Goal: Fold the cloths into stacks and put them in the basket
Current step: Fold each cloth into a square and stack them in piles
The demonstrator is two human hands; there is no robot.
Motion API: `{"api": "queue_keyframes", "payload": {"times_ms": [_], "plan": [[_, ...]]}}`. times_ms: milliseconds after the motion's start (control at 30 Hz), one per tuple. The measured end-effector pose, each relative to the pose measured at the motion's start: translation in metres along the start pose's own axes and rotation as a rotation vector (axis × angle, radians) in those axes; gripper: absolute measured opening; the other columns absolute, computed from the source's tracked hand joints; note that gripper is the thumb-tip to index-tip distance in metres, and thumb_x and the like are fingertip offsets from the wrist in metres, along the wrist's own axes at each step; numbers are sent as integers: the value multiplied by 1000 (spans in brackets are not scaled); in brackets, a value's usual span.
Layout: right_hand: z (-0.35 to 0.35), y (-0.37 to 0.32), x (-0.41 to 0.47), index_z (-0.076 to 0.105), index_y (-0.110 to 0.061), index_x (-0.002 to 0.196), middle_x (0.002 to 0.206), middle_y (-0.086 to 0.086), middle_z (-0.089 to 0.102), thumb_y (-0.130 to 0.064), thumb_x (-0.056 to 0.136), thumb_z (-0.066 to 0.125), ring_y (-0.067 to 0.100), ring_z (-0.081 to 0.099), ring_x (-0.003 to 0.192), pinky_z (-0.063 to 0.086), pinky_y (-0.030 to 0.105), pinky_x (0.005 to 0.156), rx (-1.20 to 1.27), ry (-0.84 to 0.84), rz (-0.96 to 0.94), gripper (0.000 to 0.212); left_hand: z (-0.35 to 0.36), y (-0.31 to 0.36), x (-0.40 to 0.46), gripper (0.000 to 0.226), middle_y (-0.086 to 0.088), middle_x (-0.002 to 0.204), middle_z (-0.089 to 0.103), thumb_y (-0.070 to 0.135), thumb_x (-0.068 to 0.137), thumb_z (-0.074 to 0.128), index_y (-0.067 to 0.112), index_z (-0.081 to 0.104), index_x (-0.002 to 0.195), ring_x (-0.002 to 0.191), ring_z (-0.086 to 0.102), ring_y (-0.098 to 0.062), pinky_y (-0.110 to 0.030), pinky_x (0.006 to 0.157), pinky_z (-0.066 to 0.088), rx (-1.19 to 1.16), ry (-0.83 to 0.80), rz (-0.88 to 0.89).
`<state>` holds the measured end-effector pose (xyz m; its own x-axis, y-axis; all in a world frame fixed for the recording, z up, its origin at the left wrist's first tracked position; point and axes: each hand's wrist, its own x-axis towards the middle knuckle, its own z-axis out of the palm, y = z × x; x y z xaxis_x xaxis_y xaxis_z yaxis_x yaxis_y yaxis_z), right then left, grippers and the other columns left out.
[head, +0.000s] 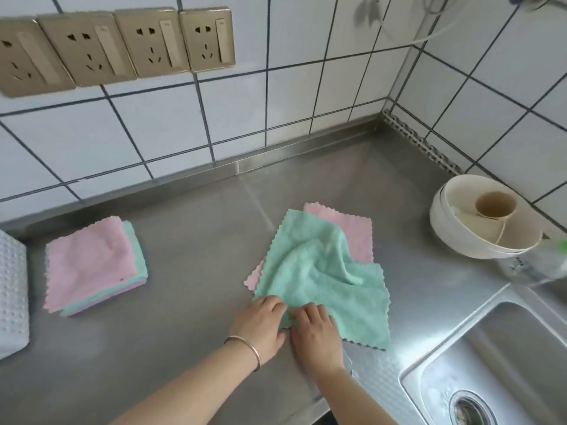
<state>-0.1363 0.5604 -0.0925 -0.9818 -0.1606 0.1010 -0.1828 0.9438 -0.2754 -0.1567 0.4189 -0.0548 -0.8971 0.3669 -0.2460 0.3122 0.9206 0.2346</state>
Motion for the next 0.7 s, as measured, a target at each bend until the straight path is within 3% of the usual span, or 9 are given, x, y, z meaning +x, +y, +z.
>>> {"api": "queue_keyframes", "payload": {"times_ms": [67,133,200,300,367,500,600,633,700], "plan": [[1,4,7,60,-20,65,67,-5,54,-22,71,44,19,55,61,45,28,48,1,40,-13,17,5,5,8,41,6,122,51,39,79,53,20,54,115,114,52,-20,-36,88,45,48,-26,-55],[-2,6,13,57,-19,64,65,-4,54,-21,74,45,19,54,59,39,26,53,38,118,-24,15,3,7,13,32,10,90,62,45,60,66,25,66,84,83,66,-14,-30,64,52,48,-3,-42],[-7,10,20,52,-17,69,64,-4,54,-23,78,47,19,52,57,32,27,58,95,206,-34,12,7,4,22,27,13,64,63,38,42,79,28,66,63,58,65,-9,-21,49,48,94,128,-25],[-23,18,29,48,-20,78,66,-5,56,-27,78,49,19,52,58,31,27,57,98,222,-73,7,-15,2,31,13,10,52,65,21,53,61,28,66,62,48,64,-11,-16,46,44,57,315,-55],[-42,28,37,56,-21,76,65,-6,57,-24,72,50,18,54,57,37,27,53,31,204,-82,8,-35,2,39,21,8,52,66,17,59,50,27,66,67,42,62,-15,-15,42,42,10,421,-85],[-101,42,67,65,-16,67,53,-3,60,6,56,61,23,55,40,33,22,41,7,189,88,25,-93,-3,42,24,2,64,72,15,66,52,25,69,80,46,64,-26,-23,41,46,-153,576,-105],[-154,38,96,70,-18,83,68,1,69,1,71,65,27,62,58,39,25,51,149,169,165,23,-143,-19,28,25,-2,79,75,25,75,49,21,70,89,63,68,-30,-31,53,51,-233,671,-116],[-169,32,104,71,-17,86,72,0,70,-1,75,64,22,63,64,43,25,55,232,152,141,21,-160,-27,18,30,-2,83,75,32,76,45,21,69,90,70,69,-29,-33,59,52,-270,704,-140],[-196,22,118,71,-16,84,69,-8,66,-2,77,64,1,58,63,41,10,57,374,152,93,17,-188,-40,0,32,-1,83,74,38,75,46,21,70,88,76,66,-25,-33,67,50,-369,756,-206]]}}
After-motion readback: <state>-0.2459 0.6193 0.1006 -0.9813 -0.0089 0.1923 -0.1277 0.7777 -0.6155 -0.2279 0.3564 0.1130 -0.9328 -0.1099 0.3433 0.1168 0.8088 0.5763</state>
